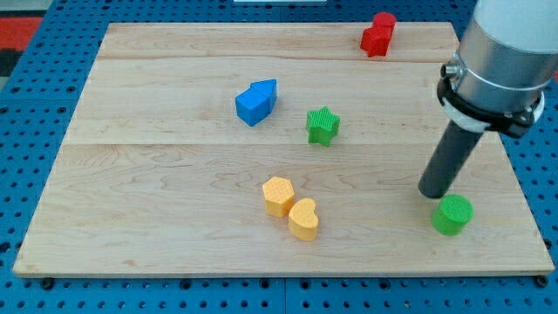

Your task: Move the green star diagonally top right to the yellow heart

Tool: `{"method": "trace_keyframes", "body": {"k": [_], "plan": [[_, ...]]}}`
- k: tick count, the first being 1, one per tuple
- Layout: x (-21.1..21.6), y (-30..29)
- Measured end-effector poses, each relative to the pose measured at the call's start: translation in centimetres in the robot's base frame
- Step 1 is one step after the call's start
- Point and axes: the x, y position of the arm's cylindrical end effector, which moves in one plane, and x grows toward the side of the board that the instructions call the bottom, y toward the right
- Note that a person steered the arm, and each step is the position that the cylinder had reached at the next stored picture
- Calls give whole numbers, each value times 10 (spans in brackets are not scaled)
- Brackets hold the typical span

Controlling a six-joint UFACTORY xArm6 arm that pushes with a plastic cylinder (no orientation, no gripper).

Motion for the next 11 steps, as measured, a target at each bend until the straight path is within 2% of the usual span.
{"method": "trace_keyframes", "body": {"k": [1, 2, 3, 5, 6, 7, 9, 11], "plan": [[-58, -12], [-83, -48], [-88, -86], [-119, -105], [-127, -140], [-124, -183], [-66, -191], [-23, -70]]}}
